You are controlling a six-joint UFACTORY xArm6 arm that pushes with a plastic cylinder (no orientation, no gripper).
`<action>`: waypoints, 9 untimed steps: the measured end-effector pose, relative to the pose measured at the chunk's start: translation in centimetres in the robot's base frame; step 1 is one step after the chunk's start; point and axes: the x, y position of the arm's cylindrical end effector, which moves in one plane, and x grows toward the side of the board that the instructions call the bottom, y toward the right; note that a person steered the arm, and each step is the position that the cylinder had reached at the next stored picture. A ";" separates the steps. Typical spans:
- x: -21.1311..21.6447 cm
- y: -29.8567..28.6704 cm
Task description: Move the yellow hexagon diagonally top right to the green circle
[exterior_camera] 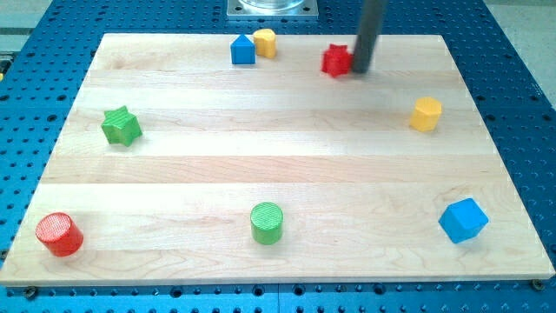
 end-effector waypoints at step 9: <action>13.5 8.8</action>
